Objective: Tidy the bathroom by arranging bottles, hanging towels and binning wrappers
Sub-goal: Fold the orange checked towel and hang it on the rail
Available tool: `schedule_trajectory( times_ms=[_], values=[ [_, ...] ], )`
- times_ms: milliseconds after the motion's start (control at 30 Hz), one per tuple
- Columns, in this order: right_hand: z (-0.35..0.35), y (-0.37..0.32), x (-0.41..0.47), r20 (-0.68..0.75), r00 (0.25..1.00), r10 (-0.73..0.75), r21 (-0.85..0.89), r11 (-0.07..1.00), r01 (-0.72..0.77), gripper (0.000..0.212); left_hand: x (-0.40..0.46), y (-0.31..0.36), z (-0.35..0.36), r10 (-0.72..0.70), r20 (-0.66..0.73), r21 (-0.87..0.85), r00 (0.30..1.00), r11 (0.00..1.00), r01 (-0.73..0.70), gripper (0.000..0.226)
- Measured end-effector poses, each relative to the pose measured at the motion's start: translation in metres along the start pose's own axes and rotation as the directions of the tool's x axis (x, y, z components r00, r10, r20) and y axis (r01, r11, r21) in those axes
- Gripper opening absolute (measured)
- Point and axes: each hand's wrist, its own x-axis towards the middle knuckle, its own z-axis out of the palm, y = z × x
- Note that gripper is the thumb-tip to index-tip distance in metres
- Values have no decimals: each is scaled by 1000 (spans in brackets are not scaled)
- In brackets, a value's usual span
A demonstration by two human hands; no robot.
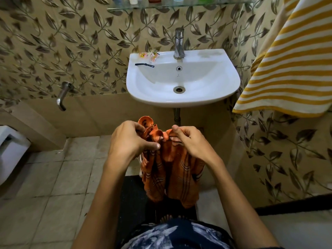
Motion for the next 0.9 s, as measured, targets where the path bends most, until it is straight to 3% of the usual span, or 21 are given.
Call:
schedule_trajectory(
  times_ms=[100, 167, 267, 333, 433, 600, 767, 900],
  values=[
    [0, -13, -4, 143, 979, -148, 122, 984, 131, 49, -2, 4, 7, 70, 107, -1, 992, 998, -70, 82],
    [1, -17, -5, 217, 957, -192, 164, 974, 159, 42, -5, 6, 12, 161, 124, -22, 979, 987, -160, 78],
    [3, -13, -2, 262, 944, -199, 158, 974, 161, 32, -6, 7, 18, 287, 85, -40, 954, 958, -285, 47],
    [1, -14, -3, 257, 940, -225, 159, 969, 188, 33, -5, 5, 19, 293, 44, -50, 955, 955, -291, 28],
    [-1, -18, -5, 231, 939, -256, 124, 965, 232, 45, -1, 1, 22, 221, -67, -61, 973, 972, -226, 17],
    [8, -14, -7, 106, 979, -174, 84, 983, 165, 29, -2, 2, 25, 108, -200, -80, 974, 989, -126, 10],
    [11, 13, -6, -74, 996, -57, -89, 995, 51, 17, -12, 13, 12, 98, -262, -191, 960, 970, -151, 7],
    [13, 22, -8, -105, 994, 29, -107, 993, -40, 14, -16, 17, 1, 108, -296, -267, 949, 945, -191, 11]
  ],
)
